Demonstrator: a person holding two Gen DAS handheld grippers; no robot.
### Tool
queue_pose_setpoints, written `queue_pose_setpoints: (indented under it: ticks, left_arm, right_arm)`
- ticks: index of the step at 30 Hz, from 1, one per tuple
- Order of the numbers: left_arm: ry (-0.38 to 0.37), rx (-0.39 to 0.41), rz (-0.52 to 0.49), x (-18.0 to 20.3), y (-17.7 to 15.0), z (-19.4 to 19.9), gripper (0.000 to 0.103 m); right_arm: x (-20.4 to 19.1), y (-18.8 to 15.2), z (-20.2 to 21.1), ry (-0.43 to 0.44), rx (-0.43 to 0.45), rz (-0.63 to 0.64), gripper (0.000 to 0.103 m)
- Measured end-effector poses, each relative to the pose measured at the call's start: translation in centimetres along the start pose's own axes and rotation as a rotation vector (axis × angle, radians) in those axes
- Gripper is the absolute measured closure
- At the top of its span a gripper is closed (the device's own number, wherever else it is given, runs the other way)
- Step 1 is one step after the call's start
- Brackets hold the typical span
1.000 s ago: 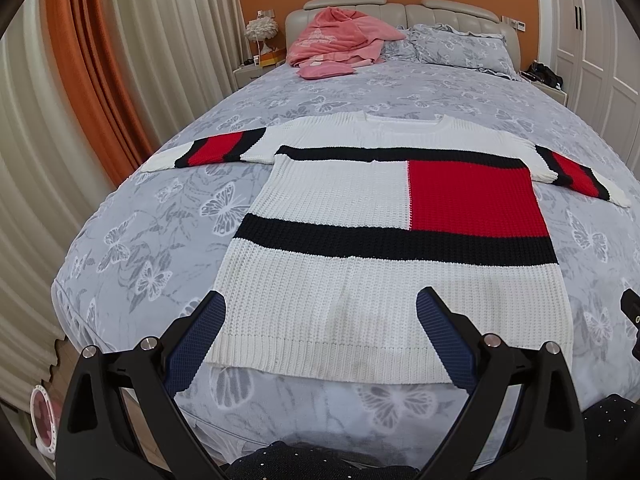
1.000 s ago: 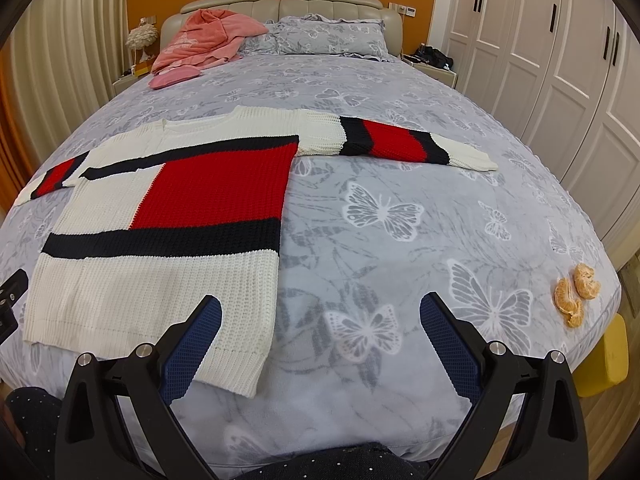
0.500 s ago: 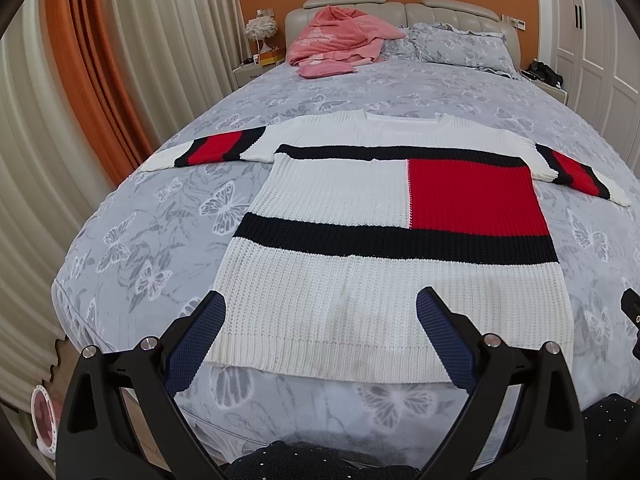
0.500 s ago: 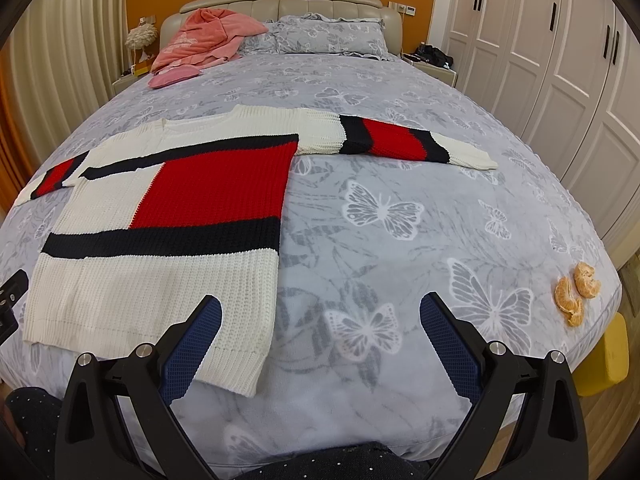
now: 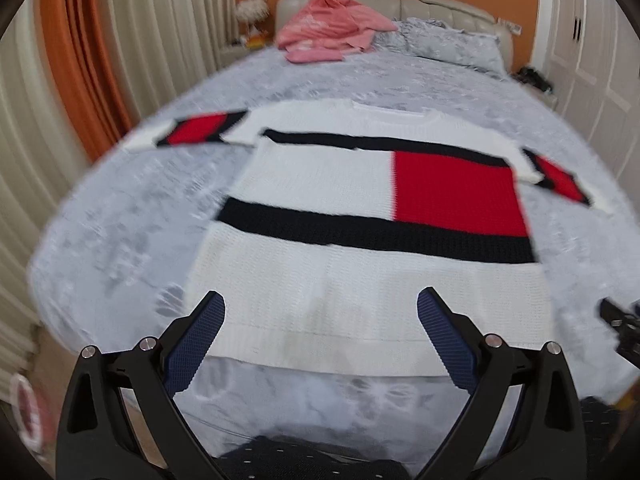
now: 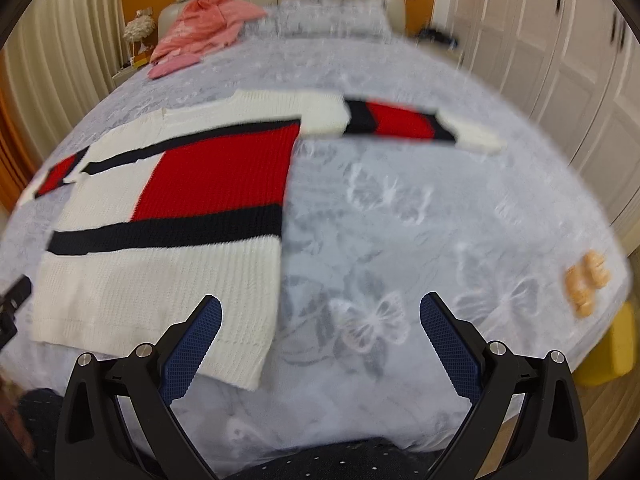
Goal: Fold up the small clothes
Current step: 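Grasp the striped sleeve cuff with the right gripper and lift it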
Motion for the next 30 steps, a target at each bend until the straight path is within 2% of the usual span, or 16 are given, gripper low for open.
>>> queue_pose_setpoints:
  ticks: [1, 3, 6, 9, 12, 15, 16, 19, 22, 24, 25, 26, 27, 28, 30]
  left_arm:
    - [-0.043, -0.014, 0.030, -0.6, 0.2, -0.2, 0.008]
    - [-0.088, -0.025, 0.086, -1.6, 0.7, -0.6, 0.008]
    - [-0.090, -0.012, 0.125, -1.6, 1.5, -1.3, 0.008]
    - [-0.097, -0.008, 0.104, 0.3, 3.0, -2.5, 0.008]
    - [-0.143, -0.018, 0.040, 4.4, 4.0, -4.2, 0.008]
    - [-0.172, -0.046, -0.039, 8.1, 3.7, -6.1, 0.008]
    - [-0.190, -0.068, -0.072, 9.7, 3.1, -6.8, 0.008]
    - [-0.233, -0.135, -0.157, 12.8, 0.5, -8.4, 0.008]
    - [-0.207, -0.211, -0.297, 14.9, -2.4, -9.8, 0.008]
    - [-0.184, -0.245, -0.366, 15.7, -3.8, -10.4, 0.008]
    - [-0.172, -0.236, -0.380, 15.9, -4.0, -10.6, 0.008]
    - [-0.174, -0.230, -0.382, 16.0, -4.0, -10.6, 0.008]
    - [-0.180, -0.234, -0.375, 15.8, -3.8, -10.5, 0.008]
    - [-0.187, -0.238, -0.358, 15.6, -3.6, -10.6, 0.008]
    - [-0.203, -0.240, -0.330, 15.2, -3.4, -10.6, 0.008]
  right_arm:
    - [1.2, 0.6, -0.5, 0.028, -0.010, -0.033, 0.005]
    - [3.9, 2.3, -1.7, 0.023, -0.021, -0.089, 0.005]
    - [9.3, 6.6, -4.4, -0.013, -0.041, -0.173, 0.005]
    - [15.0, 11.7, -7.2, -0.032, -0.031, -0.269, 0.005]
    - [20.8, 16.3, -10.5, -0.023, -0.027, -0.405, 0.005]
    - [25.6, 19.9, -13.7, 0.017, -0.015, -0.533, 0.018]
    - [26.9, 21.0, -15.1, 0.018, -0.020, -0.564, 0.018]
    - [29.7, 23.6, -18.3, -0.012, -0.027, -0.624, 0.018]
    - [31.3, 25.0, -21.1, -0.017, -0.036, -0.662, 0.017]
    - [31.3, 25.7, -21.9, -0.062, -0.007, -0.633, 0.018]
    - [30.9, 26.3, -22.0, -0.092, 0.013, -0.594, 0.038]
    - [30.5, 26.9, -22.2, -0.126, 0.007, -0.560, 0.053]
    - [30.2, 27.3, -22.1, -0.109, 0.014, -0.549, 0.094]
    - [29.9, 27.9, -21.5, -0.036, 0.038, -0.568, 0.095]
    - [28.5, 29.4, -19.1, 0.043, 0.123, -0.565, 0.095]
Point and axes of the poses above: each gripper's, at about its wrist camera, not at the fingertips, and z roughly against the way its jaws point, x to its right, y to its top, the point moved 2 cm from there along -z, roughly the way its jaws point, and after that the axes turned 4 degrees about -x, right-handed, at the moved point
